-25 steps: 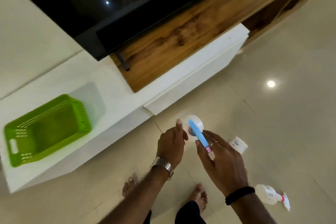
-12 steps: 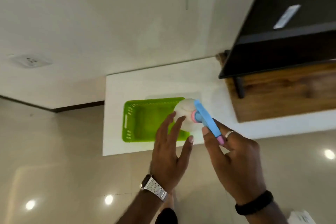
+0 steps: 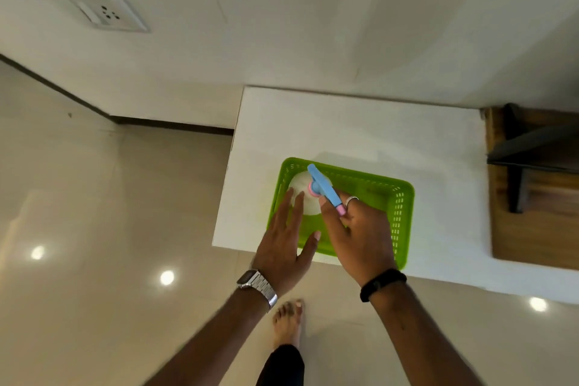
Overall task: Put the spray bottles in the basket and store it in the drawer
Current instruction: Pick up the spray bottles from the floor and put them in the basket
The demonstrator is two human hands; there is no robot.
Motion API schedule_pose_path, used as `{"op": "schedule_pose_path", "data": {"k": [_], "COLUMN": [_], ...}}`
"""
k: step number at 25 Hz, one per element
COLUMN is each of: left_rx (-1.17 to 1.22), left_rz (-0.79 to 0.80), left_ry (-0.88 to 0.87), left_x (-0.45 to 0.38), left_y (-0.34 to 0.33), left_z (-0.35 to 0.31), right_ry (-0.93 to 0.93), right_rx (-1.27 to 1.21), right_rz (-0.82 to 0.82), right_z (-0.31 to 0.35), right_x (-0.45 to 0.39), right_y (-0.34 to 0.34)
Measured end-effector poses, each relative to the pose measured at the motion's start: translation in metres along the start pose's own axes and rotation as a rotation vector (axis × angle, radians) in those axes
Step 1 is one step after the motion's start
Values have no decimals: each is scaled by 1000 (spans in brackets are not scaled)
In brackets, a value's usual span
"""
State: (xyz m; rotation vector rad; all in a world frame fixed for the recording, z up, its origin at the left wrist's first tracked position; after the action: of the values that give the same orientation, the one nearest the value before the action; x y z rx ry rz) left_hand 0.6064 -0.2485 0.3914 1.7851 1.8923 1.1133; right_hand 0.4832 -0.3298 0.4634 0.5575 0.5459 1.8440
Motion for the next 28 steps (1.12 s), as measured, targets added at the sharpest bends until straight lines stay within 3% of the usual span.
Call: {"op": "schedule_pose_path", "data": {"k": [16, 20, 23, 28], "left_rx": [3, 87, 52, -80], "left_rz": [-25, -69, -121, 226], "left_ry": [80, 73, -82, -243], "left_x": [-22, 0, 37, 98], "left_y": [-8, 10, 9, -47], "left_z": [0, -16, -25, -39], "right_ry": [-42, -60, -82, -125], "right_rx": [53, 31, 50, 127], "right_rz": [141, -48, -136, -85], "right_z": [-2, -6, -21, -83], "right_x": [-38, 1, 60, 162], "right_y": [-25, -7, 11, 28]}}
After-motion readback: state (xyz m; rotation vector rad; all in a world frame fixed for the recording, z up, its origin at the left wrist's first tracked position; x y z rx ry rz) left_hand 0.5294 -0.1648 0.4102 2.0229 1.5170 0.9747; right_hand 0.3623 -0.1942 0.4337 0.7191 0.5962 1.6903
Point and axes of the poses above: each hand's wrist, its own x-axis away from the middle knuckle, its own y-axis out of the back of the hand, z = x × y, the point moved 1 cm from there along -x, towards the middle knuckle, and after that the axes turned 3 degrees about x, right-handed, at the moved point
